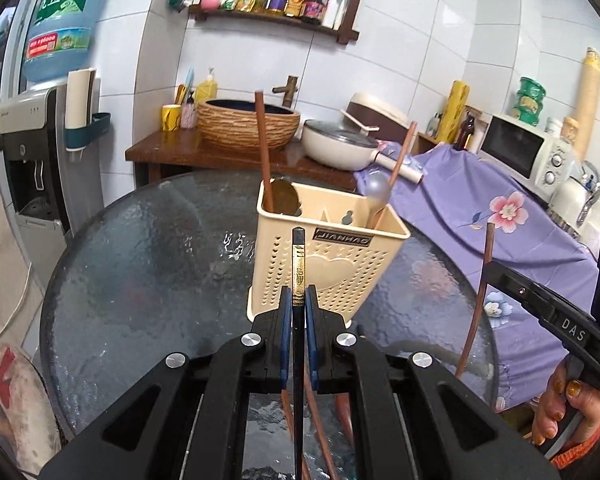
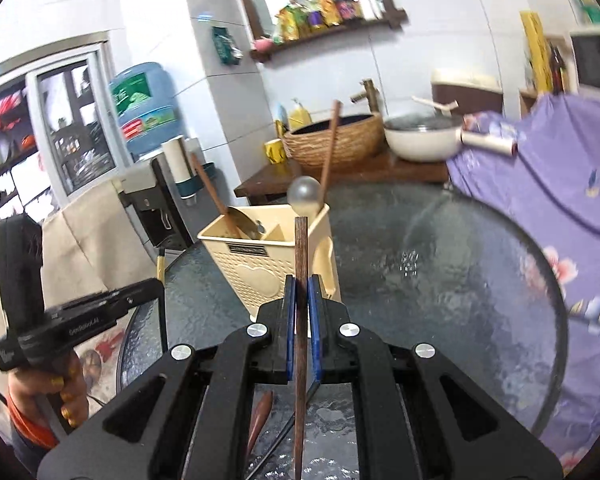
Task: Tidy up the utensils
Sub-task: 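Lift the black chopstick with the left tool while the right tool lifts a brown chopstick toward the holder, then lower both chopsticks into the holder and open both tools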
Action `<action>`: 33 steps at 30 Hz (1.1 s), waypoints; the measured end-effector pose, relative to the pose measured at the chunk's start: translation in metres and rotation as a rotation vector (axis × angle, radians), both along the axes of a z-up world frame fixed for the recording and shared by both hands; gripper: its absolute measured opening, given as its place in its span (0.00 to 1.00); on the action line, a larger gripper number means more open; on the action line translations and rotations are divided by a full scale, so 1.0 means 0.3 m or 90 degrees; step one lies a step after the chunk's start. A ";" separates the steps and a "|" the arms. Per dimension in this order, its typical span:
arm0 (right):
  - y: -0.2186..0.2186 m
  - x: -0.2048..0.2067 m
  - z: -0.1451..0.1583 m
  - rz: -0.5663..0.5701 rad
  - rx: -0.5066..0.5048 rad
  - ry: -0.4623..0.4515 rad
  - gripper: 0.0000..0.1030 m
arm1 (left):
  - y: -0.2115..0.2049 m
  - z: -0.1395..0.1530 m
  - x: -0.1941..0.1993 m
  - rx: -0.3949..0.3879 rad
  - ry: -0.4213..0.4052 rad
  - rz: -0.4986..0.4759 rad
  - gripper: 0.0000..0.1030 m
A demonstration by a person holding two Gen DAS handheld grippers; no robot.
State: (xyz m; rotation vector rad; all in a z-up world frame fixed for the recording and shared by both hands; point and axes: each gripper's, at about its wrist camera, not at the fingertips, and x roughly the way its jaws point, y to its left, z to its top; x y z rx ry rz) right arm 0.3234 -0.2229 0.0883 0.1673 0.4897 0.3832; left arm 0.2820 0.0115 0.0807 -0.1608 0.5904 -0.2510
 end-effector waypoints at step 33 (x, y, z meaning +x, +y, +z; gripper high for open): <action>0.083 -0.019 0.383 0.087 -0.027 -0.083 0.07 | -0.051 0.380 -0.034 0.026 -0.128 -0.086 0.06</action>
